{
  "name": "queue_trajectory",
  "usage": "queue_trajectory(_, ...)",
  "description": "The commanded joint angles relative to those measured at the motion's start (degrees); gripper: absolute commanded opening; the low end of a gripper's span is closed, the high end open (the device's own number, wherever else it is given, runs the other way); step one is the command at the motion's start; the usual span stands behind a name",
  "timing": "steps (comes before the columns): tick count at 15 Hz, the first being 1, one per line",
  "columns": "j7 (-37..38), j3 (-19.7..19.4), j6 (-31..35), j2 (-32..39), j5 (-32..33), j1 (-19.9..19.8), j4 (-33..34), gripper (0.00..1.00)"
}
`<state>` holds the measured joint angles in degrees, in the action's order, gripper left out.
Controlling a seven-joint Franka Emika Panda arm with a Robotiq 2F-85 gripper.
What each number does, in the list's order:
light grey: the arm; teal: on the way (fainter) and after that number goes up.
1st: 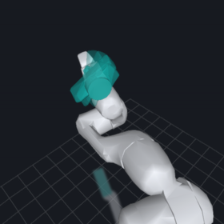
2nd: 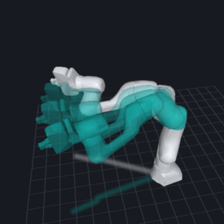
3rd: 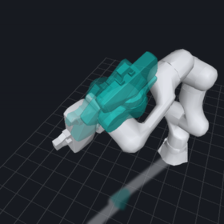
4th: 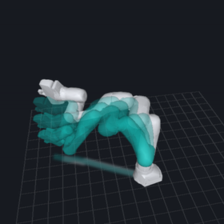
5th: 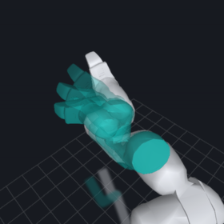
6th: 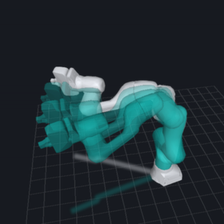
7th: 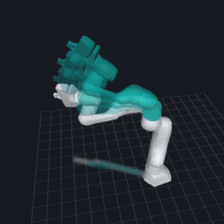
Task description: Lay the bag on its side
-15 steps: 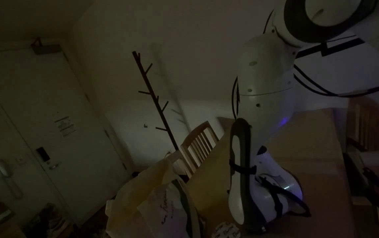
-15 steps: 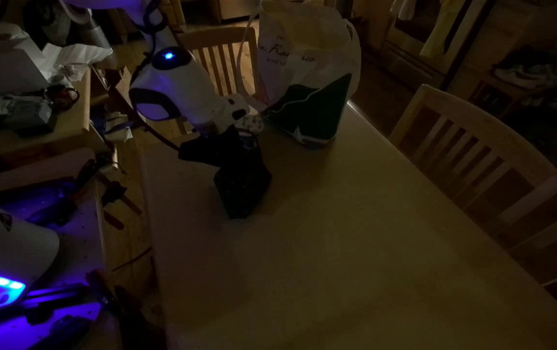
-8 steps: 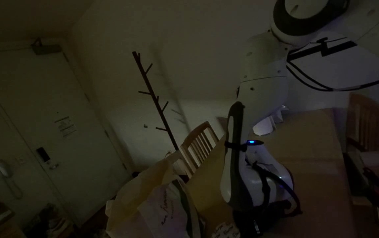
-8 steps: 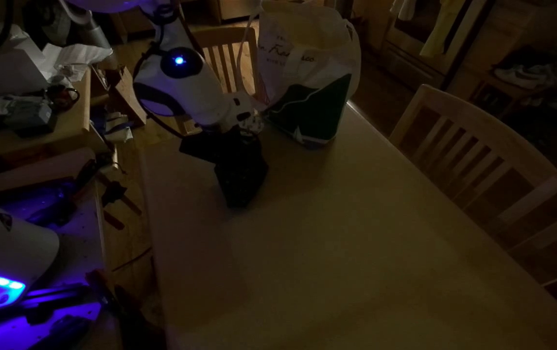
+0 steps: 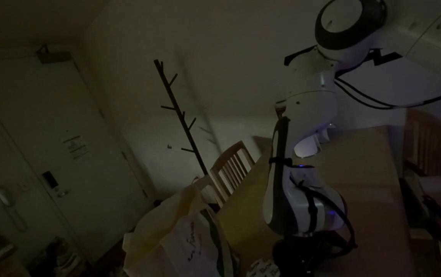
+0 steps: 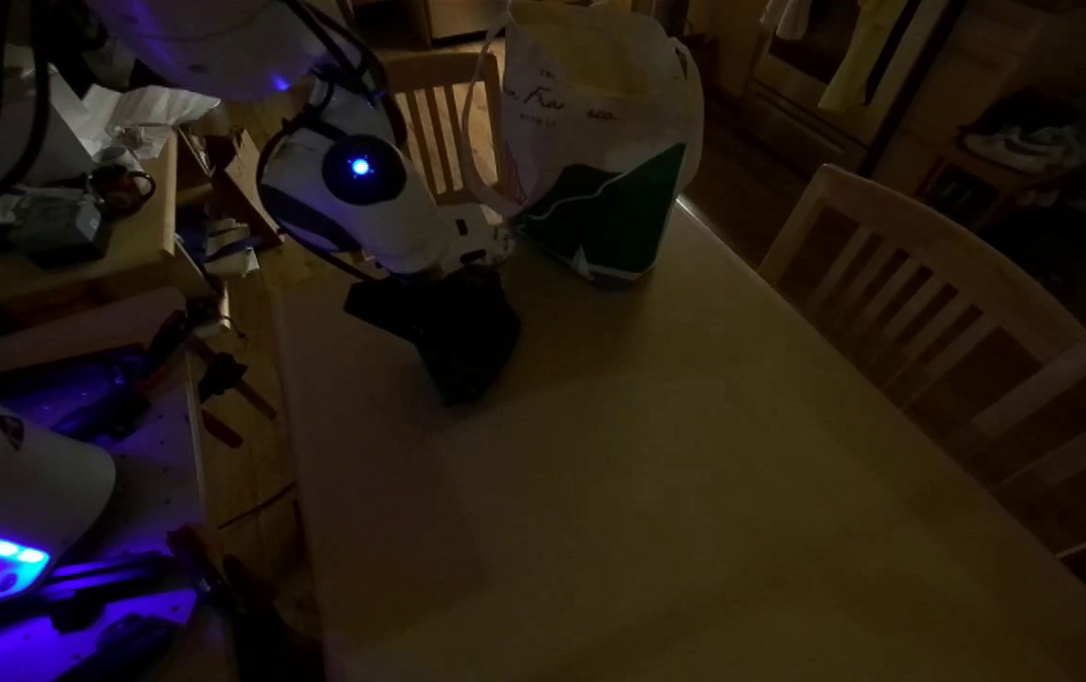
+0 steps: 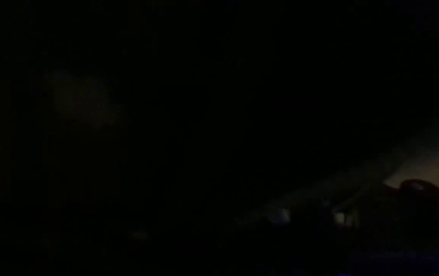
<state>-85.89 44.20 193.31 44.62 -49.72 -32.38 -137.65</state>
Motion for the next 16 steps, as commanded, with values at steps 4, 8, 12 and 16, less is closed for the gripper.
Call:
queue_trajectory(4,-2.90,7.03,-7.17,2.21,5.52,-10.94,-6.97,1.00)
queue_trajectory(8,-2.73,5.76,-21.26,-4.19,6.56,-10.65,-9.96,1.00)
queue_trajectory(12,-2.25,5.70,-34.89,-9.58,9.34,-11.55,-11.11,1.00)
queue_trajectory(16,-4.85,3.99,-39.45,-13.49,10.08,-9.27,-11.72,1.00)
